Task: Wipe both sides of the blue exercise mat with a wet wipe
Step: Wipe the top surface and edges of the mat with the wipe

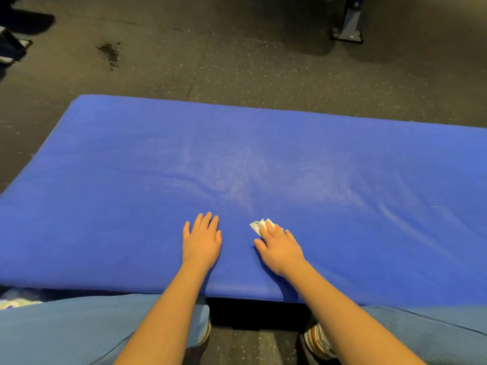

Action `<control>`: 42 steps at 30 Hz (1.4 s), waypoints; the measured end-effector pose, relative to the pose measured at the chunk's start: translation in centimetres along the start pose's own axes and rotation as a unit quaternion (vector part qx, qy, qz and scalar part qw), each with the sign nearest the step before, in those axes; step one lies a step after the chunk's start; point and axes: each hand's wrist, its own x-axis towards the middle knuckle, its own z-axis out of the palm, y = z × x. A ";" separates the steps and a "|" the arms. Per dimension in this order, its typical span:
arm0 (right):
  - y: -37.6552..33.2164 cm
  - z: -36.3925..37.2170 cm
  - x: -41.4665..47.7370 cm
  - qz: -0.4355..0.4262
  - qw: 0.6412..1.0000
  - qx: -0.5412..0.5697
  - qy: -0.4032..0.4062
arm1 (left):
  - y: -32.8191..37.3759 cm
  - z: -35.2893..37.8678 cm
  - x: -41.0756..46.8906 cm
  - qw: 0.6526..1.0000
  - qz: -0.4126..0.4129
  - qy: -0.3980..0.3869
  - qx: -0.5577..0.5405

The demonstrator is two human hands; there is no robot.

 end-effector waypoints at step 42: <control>-4.5 3.8 -9.7 -0.137 0.982 -0.095 0.090 | -2.4 -5.2 -6.1 0.985 0.068 -0.150 0.059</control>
